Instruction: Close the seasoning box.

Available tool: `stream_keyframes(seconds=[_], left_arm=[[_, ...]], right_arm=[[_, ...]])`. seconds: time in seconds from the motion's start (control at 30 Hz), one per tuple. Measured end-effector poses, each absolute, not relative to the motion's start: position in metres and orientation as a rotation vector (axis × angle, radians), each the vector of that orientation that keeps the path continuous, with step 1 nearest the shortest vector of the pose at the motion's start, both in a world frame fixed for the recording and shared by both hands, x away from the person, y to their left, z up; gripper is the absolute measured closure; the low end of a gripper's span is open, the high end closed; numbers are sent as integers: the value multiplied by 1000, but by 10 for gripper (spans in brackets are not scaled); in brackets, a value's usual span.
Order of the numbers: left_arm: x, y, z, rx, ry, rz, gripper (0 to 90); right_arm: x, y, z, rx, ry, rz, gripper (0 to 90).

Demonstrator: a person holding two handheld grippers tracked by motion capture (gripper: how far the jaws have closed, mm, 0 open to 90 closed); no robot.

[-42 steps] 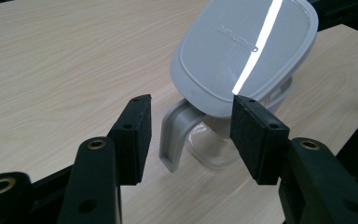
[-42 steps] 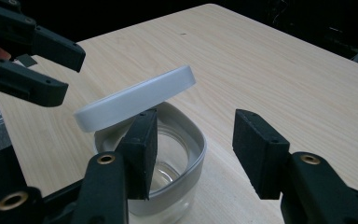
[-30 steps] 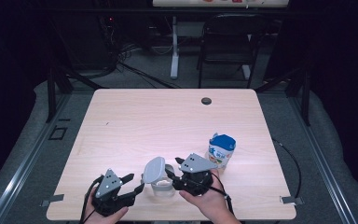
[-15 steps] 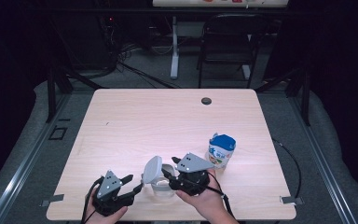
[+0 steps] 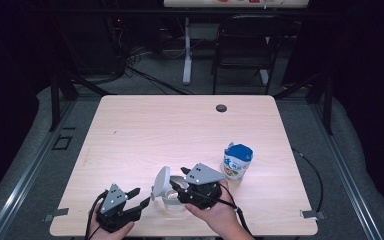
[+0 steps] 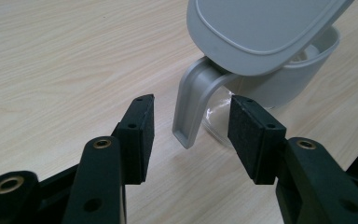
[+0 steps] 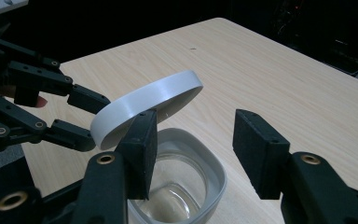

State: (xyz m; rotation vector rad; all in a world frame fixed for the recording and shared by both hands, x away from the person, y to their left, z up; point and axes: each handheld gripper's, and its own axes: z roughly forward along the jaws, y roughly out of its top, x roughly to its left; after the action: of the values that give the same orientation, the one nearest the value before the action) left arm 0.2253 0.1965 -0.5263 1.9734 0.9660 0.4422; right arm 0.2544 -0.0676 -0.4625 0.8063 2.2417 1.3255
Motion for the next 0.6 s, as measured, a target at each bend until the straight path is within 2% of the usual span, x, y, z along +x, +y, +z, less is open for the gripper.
stream_keyframes(seconds=[0.6], left_arm=[[227, 199, -532, 1961, 981, 430, 517]], right_arm=[[256, -52, -459, 786, 2250, 1350, 498]])
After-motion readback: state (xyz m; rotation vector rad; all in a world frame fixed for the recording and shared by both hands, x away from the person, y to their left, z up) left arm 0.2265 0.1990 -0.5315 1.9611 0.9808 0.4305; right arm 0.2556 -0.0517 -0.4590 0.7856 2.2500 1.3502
